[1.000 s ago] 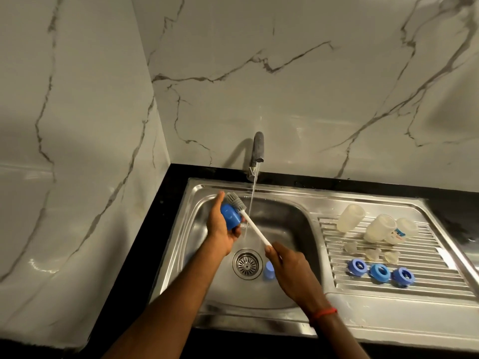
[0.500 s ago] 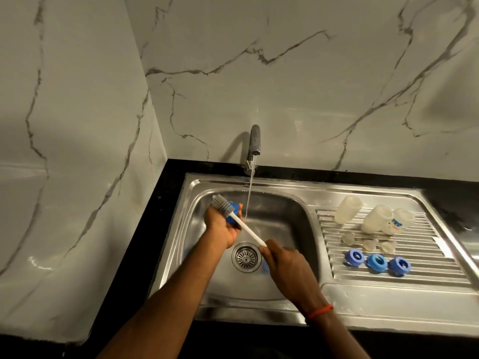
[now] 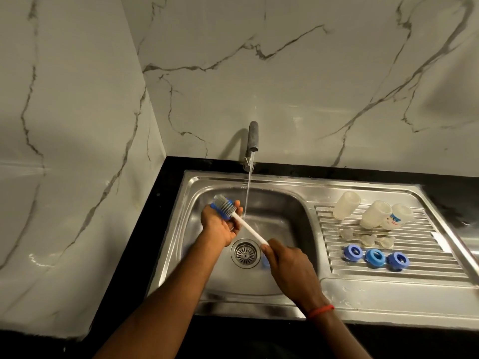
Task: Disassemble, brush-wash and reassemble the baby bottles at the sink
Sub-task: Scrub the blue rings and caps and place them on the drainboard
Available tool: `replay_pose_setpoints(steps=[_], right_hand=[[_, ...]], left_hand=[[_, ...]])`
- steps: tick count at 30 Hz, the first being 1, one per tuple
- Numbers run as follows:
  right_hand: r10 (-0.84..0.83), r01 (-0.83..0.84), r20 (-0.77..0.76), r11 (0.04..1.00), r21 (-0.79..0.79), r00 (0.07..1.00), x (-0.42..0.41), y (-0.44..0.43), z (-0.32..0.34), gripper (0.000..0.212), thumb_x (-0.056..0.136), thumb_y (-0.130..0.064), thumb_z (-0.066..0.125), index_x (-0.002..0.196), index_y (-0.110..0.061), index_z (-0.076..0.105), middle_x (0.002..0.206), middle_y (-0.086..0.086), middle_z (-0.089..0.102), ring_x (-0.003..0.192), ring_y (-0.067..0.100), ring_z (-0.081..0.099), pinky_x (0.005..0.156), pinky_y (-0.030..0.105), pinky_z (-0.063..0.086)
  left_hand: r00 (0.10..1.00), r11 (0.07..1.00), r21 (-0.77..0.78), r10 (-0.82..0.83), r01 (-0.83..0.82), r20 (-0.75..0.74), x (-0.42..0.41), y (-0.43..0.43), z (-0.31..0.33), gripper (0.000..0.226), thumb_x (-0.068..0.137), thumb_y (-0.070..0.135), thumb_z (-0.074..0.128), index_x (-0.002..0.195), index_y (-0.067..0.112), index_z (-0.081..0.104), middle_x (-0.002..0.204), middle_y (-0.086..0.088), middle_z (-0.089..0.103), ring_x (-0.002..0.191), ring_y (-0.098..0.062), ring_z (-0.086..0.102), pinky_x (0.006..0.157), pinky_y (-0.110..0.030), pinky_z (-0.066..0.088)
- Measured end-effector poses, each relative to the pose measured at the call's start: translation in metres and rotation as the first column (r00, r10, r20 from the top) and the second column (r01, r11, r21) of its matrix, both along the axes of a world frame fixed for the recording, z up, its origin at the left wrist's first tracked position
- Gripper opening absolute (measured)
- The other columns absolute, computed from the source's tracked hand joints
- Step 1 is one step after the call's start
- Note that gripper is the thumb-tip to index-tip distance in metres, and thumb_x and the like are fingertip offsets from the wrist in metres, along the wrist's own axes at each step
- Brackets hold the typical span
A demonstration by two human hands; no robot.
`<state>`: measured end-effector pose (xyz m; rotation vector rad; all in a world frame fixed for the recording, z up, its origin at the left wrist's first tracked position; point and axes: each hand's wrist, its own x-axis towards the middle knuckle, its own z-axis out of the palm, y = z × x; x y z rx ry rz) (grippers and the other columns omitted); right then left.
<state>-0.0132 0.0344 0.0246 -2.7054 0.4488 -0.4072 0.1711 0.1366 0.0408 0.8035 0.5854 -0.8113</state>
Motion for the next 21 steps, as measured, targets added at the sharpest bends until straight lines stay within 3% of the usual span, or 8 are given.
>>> replay_pose_setpoints(steps=[2,5,8,12,16,19,21], right_hand=[[-0.038,0.038,0.023,0.999,0.014,0.999,0.012,0.002,0.003,0.046,0.102,-0.059,0.024,0.088,-0.023,0.049,0.064,0.002,0.06,0.058,0.029,0.056,0.05,0.042,0.044],[-0.049,0.048,0.019,0.996,0.072,0.999,0.02,-0.006,0.008,0.047,0.101,-0.06,0.023,0.083,-0.024,0.048,0.061,0.001,0.057,0.054,0.026,0.054,0.051,0.047,0.047],[-0.065,0.061,0.01,0.975,0.214,0.998,0.011,-0.015,0.009,0.05,0.098,-0.063,0.029,0.085,-0.023,0.055,0.064,-0.002,0.061,0.059,0.023,0.058,0.056,0.044,0.049],[-0.134,0.128,-0.008,0.919,0.373,0.991,0.0,-0.023,0.007,0.046,0.098,-0.057,0.036,0.091,-0.021,0.064,0.063,-0.003,0.061,0.06,0.014,0.058,0.061,0.041,0.049],[-0.085,0.081,0.014,0.982,0.171,0.996,-0.005,-0.034,0.008,0.021,0.102,-0.036,0.044,0.084,-0.027,0.052,0.063,-0.006,0.052,0.058,0.015,0.048,0.054,0.035,0.036],[-0.07,0.07,0.007,0.998,0.003,0.997,-0.006,-0.037,0.013,0.009,0.099,-0.034,0.054,0.096,-0.03,0.062,0.07,-0.006,0.053,0.06,0.013,0.051,0.052,0.032,0.045],[-0.067,0.069,0.031,0.995,-0.073,0.997,-0.007,-0.037,0.017,0.015,0.094,-0.034,0.064,0.108,-0.03,0.068,0.075,-0.005,0.055,0.062,0.015,0.054,0.051,0.034,0.05]], left_hand=[[0.999,0.999,0.012,-0.034,0.034,0.02,-0.008,-0.006,0.0,0.065,0.096,0.063,0.032,0.1,0.009,0.069,0.085,-0.008,0.076,0.08,-0.021,0.07,0.072,-0.027,0.044],[0.997,0.998,0.059,-0.032,0.028,0.063,-0.012,-0.011,0.0,0.09,0.076,0.089,0.043,0.112,0.01,0.068,0.101,-0.015,0.076,0.078,-0.024,0.072,0.067,-0.029,0.047],[0.997,0.999,0.032,-0.001,-0.001,0.076,-0.008,-0.003,0.007,0.097,0.067,0.092,0.051,0.117,0.01,0.063,0.09,-0.012,0.076,0.071,-0.021,0.072,0.066,-0.029,0.047],[1.0,1.0,-0.002,-0.007,0.007,0.008,0.003,0.007,0.003,0.1,0.069,0.095,0.041,0.125,0.014,0.058,0.097,-0.001,0.077,0.086,-0.019,0.071,0.069,-0.029,0.043],[0.987,0.988,0.01,0.153,-0.153,-0.044,0.012,0.012,-0.009,0.104,0.07,0.093,0.045,0.13,0.009,0.057,0.084,-0.009,0.069,0.06,-0.016,0.058,0.045,-0.02,0.043],[0.987,0.985,0.057,0.161,-0.162,0.024,0.016,0.011,-0.011,0.097,0.068,0.091,0.053,0.119,0.009,0.059,0.082,-0.011,0.065,0.057,-0.013,0.056,0.042,-0.018,0.04],[0.991,0.988,0.109,0.102,-0.111,0.085,0.018,0.008,-0.013,0.084,0.072,0.083,0.06,0.114,0.01,0.06,0.086,-0.011,0.063,0.055,-0.011,0.053,0.042,-0.017,0.041]])
